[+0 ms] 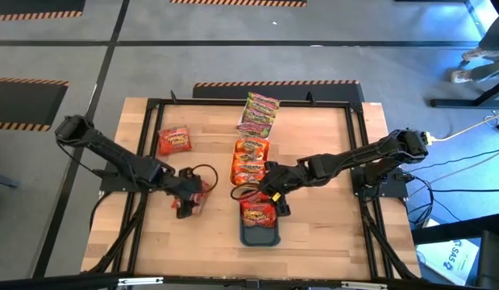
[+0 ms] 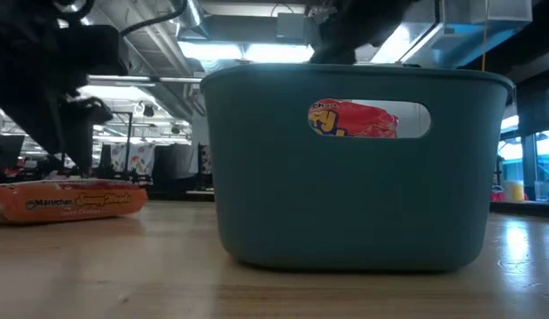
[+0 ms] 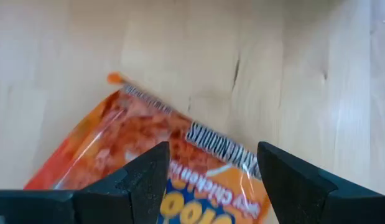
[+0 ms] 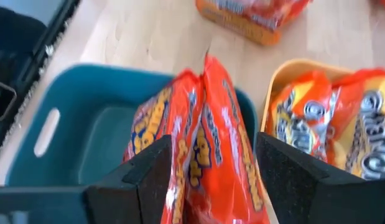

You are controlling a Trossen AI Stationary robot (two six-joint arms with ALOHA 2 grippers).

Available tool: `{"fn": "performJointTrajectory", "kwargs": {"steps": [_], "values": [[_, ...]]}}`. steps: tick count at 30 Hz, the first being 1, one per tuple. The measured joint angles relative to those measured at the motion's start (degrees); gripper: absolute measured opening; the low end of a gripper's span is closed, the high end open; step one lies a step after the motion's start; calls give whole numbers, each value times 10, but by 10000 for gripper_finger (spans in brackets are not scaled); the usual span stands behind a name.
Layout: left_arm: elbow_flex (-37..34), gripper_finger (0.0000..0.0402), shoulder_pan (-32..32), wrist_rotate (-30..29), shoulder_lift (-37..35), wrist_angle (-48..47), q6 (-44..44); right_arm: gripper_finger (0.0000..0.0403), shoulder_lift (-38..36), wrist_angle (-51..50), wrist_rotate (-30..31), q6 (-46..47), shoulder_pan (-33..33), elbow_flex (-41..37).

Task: Sort Maruchan noodles
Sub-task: Put the orange noodle pack into the blue bin

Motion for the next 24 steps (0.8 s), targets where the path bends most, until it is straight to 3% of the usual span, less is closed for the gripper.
{"fn": "performJointTrajectory", "kwargs": {"steps": [7, 10, 15, 24], "values": [[48, 238, -25, -7, -36, -137, -70, 215, 9, 109, -5, 23, 0, 0], [42, 238, -44, -52, -62, -154, -107, 215, 27, 146, -3, 27, 0, 3], [13, 238, -76, -126, -124, -195, -210, 215, 83, 154, 19, 41, 0, 55], [-85, 238, -106, -122, -221, -212, -408, 215, 224, 152, 28, 38, 0, 200]]}}
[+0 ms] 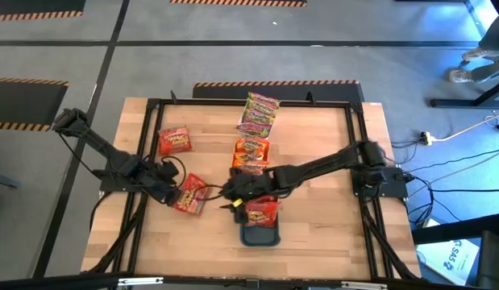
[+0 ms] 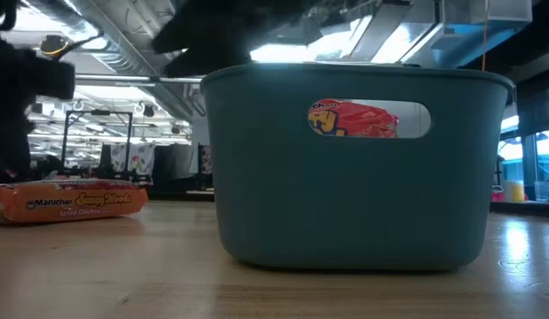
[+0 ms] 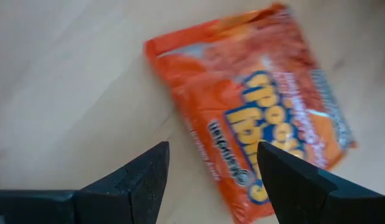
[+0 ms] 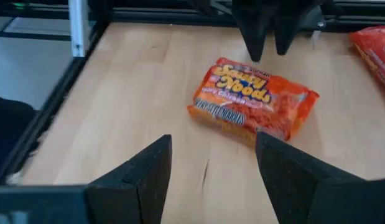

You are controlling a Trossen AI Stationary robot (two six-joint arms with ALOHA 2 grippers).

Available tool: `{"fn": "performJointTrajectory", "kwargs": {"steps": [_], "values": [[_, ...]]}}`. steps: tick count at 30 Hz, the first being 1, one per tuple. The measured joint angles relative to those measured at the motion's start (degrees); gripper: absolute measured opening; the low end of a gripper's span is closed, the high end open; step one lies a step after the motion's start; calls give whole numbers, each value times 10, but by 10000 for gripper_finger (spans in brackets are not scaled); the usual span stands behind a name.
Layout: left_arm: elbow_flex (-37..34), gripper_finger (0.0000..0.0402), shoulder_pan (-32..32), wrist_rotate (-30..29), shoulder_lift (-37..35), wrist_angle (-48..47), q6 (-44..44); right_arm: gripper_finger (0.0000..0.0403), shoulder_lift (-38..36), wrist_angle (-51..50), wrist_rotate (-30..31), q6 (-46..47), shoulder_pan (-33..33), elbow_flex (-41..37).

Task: Sort Maruchan noodles
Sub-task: Put the orange noodle pack into the blue bin

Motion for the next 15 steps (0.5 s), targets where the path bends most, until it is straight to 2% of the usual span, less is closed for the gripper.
{"fn": "performJointTrajectory", "kwargs": {"steps": [7, 15], "values": [[-43, 238, 0, 1, -24, 8, -65, 215, 133, 36, -1, -14, -8, 126], [-45, 238, 0, 4, -23, 53, -30, 215, 236, 37, 17, -10, -19, 212]]}}
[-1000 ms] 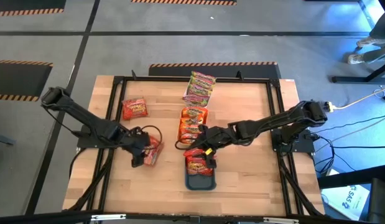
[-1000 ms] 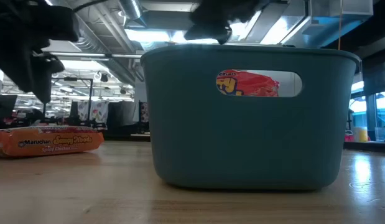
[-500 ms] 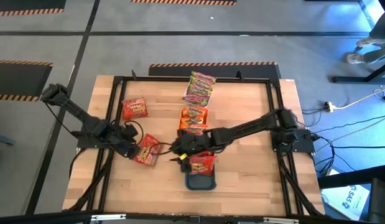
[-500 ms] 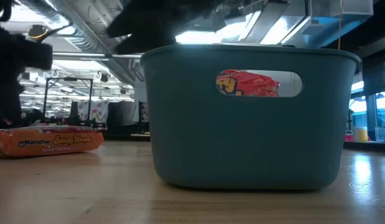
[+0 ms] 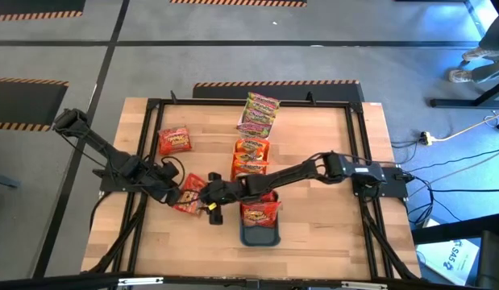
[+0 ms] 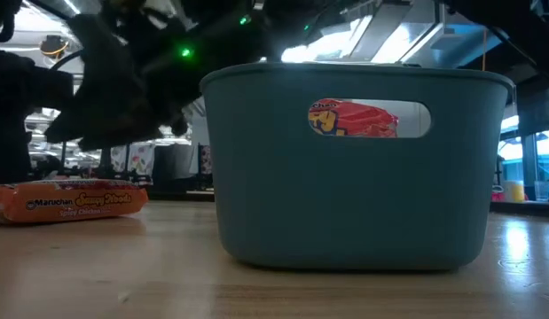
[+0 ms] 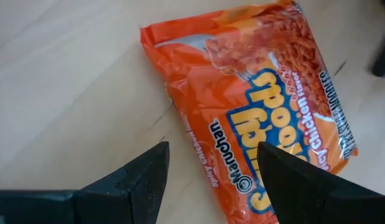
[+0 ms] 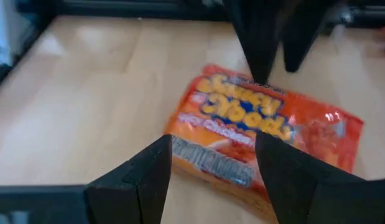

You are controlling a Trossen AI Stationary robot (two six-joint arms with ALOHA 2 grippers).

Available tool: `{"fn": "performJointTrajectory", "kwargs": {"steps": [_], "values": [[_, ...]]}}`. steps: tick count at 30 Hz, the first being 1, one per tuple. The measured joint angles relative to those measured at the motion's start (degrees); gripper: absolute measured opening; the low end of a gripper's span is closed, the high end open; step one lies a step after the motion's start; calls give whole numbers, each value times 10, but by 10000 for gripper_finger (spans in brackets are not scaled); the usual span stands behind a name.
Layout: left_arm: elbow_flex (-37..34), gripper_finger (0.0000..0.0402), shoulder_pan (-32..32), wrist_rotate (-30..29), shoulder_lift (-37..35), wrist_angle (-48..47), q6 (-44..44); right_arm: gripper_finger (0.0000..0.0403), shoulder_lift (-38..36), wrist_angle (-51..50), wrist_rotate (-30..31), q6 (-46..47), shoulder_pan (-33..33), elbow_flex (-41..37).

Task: Sort Maruchan noodles
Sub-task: Put the orange noodle pack into the blue bin

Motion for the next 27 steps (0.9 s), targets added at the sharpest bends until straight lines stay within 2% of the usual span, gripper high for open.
{"fn": "performJointTrajectory", "kwargs": {"steps": [15, 27], "values": [[0, 238, 0, -11, 0, 8, 3, 215, 41, -24, 60, -1, -4, 15], [0, 238, 0, 9, 0, 8, -31, 215, 44, -36, 62, -6, -3, 15]]}}
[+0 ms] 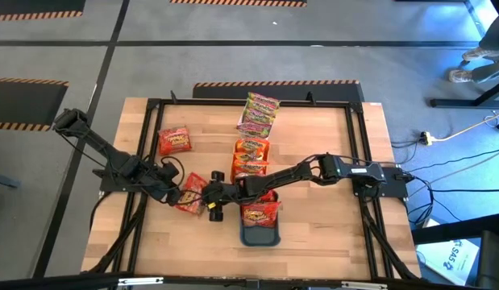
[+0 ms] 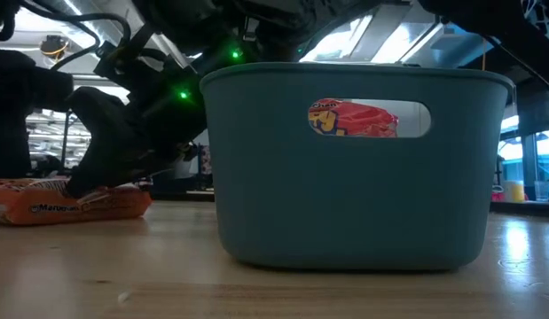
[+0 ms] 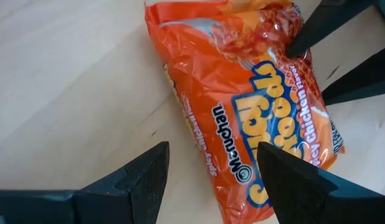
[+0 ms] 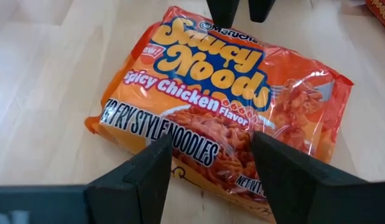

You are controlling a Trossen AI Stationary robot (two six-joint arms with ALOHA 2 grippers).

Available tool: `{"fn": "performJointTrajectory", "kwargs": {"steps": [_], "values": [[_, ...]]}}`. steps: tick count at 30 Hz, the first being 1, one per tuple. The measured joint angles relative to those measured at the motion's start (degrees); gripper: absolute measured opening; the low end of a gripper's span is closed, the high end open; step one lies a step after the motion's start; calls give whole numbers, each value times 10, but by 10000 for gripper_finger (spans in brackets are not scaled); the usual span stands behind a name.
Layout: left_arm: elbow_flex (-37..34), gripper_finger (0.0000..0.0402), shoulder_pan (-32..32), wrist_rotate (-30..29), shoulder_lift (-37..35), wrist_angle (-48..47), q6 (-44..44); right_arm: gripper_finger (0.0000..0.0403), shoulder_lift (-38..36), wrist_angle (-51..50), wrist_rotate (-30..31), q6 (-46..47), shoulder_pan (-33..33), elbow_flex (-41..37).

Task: Sort Maruchan noodles
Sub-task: Put the orange noodle pack into the blue bin

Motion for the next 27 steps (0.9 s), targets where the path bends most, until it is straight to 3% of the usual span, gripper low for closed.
{"fn": "performJointTrajectory", "kwargs": {"steps": [16, 27], "values": [[-29, 238, 15, -12, 39, 93, -28, 215, 0, -2, 0, -14, 0, 0], [-93, 238, 32, 15, 47, 241, -12, 215, 0, -1, -2, -16, 1, -1]]}}
